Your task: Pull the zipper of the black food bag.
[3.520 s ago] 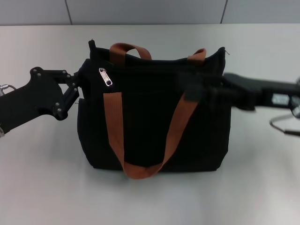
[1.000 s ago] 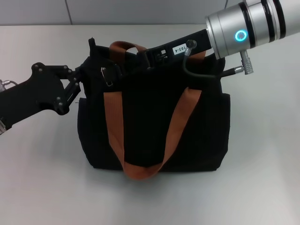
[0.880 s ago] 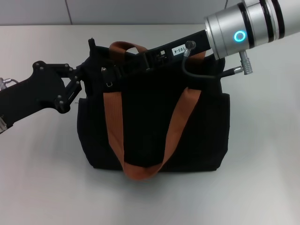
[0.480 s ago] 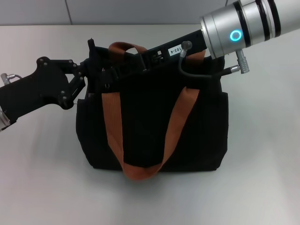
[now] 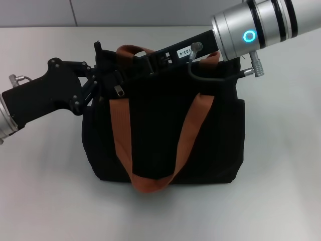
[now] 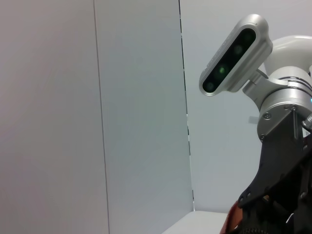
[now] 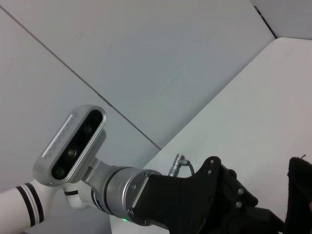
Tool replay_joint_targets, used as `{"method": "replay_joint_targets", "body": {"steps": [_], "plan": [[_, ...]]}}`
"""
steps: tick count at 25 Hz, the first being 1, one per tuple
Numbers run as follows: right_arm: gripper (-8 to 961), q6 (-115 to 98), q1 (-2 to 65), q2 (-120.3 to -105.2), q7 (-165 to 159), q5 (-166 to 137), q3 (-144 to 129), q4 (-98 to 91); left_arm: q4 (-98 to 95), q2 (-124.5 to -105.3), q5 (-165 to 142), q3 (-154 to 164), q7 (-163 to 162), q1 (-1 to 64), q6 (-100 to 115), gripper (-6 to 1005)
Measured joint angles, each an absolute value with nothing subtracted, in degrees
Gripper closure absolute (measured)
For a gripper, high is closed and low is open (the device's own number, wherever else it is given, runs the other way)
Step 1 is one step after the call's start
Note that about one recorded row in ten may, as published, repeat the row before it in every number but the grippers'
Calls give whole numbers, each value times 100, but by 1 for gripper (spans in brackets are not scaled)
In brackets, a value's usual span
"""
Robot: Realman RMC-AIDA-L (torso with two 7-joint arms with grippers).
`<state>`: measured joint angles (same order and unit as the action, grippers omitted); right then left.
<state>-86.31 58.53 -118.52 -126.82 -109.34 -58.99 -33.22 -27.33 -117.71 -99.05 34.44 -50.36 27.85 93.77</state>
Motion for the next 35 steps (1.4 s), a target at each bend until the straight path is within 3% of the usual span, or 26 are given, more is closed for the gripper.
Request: {"method": "replay_joint_targets", "body": {"steps": [21, 35], "plan": [[622, -8626, 5791, -11847, -12682, -10987, -5959, -3322, -2734, -11744, -9847, 3384, -5054, 2664, 9388, 980], [730, -8548, 5743, -11847, -12682, -11062, -5998, -3413, -2734, -11764, -9825, 3374, -5054, 2689, 9412, 980]]}}
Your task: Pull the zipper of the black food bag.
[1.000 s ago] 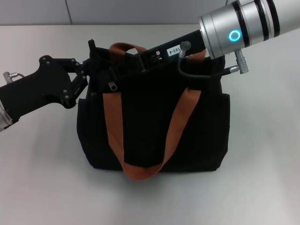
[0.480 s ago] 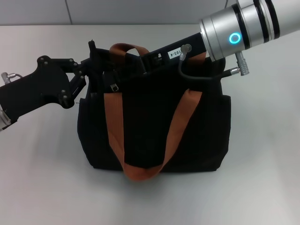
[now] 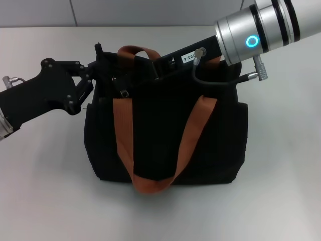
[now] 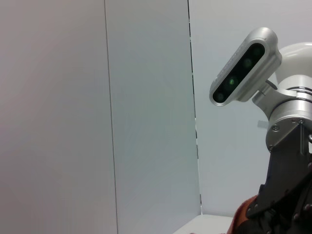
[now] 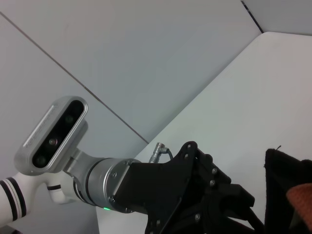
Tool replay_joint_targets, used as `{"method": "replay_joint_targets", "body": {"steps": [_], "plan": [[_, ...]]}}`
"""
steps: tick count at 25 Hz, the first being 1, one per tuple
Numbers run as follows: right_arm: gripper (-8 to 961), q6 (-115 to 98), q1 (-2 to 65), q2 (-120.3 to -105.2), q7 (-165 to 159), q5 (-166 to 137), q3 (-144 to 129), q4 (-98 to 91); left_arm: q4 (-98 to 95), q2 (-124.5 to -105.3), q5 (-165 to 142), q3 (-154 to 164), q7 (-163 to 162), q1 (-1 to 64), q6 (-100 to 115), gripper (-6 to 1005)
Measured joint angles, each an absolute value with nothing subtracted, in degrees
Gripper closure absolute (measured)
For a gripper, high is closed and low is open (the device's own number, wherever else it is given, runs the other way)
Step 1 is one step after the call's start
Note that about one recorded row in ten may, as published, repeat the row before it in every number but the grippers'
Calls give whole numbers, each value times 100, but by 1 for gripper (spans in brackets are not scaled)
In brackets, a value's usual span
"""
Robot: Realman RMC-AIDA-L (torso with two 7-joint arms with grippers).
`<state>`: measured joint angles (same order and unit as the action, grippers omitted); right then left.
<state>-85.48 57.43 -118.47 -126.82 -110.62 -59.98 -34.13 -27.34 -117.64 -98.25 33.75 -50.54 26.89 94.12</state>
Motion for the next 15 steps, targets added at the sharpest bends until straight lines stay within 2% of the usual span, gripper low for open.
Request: {"method": "replay_joint_targets", "body": {"steps": [6, 15], "plan": [[832, -8547, 5730, -11856, -12682, -11065, -6020, -3445, -2733, -11767, -9825, 3320, -5054, 2690, 9439, 980], [847, -8549, 5721, -11874, -12685, -11066, -6021, -3446, -2733, -11778, -9825, 3313, -5054, 2682, 9478, 980]]}}
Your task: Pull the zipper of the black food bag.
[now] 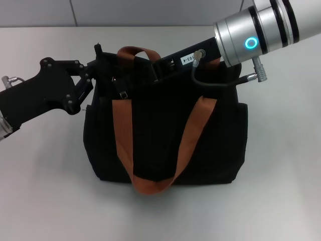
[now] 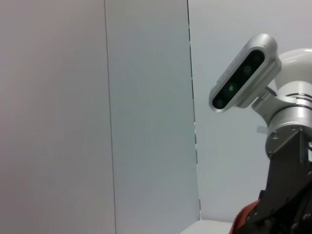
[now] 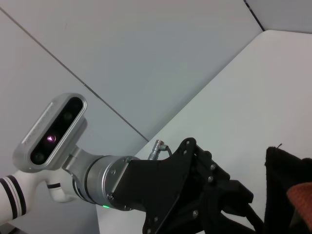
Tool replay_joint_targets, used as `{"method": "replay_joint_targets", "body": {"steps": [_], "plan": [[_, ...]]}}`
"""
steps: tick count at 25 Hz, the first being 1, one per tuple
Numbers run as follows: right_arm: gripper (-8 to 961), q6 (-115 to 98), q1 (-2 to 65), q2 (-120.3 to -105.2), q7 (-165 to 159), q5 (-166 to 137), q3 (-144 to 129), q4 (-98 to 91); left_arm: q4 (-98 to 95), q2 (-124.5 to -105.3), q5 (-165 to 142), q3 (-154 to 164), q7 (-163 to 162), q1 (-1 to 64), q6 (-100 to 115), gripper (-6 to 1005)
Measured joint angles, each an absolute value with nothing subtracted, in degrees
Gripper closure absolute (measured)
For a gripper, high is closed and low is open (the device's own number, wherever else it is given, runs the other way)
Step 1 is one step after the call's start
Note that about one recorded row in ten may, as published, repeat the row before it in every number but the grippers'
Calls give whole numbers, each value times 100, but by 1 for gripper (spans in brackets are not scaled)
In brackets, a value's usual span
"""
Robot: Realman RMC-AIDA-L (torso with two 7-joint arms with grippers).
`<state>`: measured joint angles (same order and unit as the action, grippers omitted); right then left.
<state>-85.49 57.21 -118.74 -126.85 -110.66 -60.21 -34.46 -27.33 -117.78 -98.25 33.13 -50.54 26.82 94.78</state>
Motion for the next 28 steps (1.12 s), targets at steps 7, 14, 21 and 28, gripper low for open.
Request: {"method": "replay_joint_targets", "body": {"steps": [7, 14, 21, 28], "plan": [[859, -8554, 5723, -11874, -12720, -11066, -6021, -3463, -2717, -11777, -9747, 3304, -5083, 2676, 9554, 980], [870, -8582, 5739, -11888, -12727, -11066, -6020, -3518, -2719, -11777, -9699, 3304, -5109, 2655, 9585, 980], [882, -8584, 5790, -11891, -12745, -11066, -6025, -3525, -2725, -11791, -9694, 3304, -5113, 2654, 9625, 980], [894, -8564, 5816, -11898, -12750, -11064, -6029, -3524, -2730, -11795, -9693, 3305, -5115, 2661, 9668, 980]]}}
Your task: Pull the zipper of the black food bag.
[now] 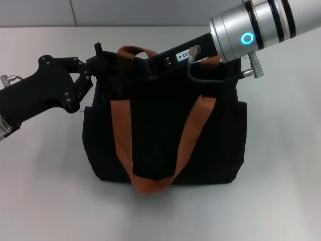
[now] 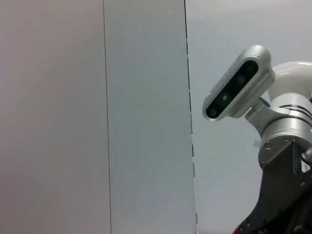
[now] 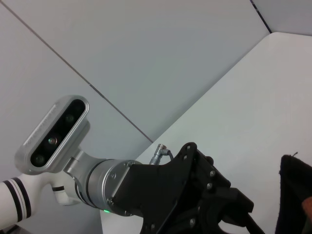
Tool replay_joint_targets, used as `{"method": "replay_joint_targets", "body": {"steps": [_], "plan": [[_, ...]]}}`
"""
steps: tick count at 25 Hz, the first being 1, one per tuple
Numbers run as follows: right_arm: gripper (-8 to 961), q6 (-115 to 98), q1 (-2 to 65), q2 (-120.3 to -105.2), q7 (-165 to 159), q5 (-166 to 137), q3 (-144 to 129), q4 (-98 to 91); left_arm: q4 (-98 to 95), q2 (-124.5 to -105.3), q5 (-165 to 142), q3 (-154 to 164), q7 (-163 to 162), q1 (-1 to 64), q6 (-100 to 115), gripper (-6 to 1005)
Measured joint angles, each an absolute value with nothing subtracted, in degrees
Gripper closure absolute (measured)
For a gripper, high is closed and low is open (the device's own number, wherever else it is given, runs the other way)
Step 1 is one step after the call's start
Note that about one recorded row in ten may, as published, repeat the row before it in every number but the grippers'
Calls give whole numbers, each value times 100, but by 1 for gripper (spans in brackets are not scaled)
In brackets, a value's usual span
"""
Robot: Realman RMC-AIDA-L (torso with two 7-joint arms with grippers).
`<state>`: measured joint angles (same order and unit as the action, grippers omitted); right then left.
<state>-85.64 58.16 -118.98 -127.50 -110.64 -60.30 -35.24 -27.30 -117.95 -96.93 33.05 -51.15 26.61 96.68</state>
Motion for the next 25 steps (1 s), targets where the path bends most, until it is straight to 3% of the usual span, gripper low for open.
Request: {"method": "replay_joint_targets", "body": {"steps": [25], "plan": [[911, -8452, 5927, -11909, -12974, -11227, -6169, -3525, -2707, -11795, -9629, 3305, -5150, 2645, 9772, 980]]}}
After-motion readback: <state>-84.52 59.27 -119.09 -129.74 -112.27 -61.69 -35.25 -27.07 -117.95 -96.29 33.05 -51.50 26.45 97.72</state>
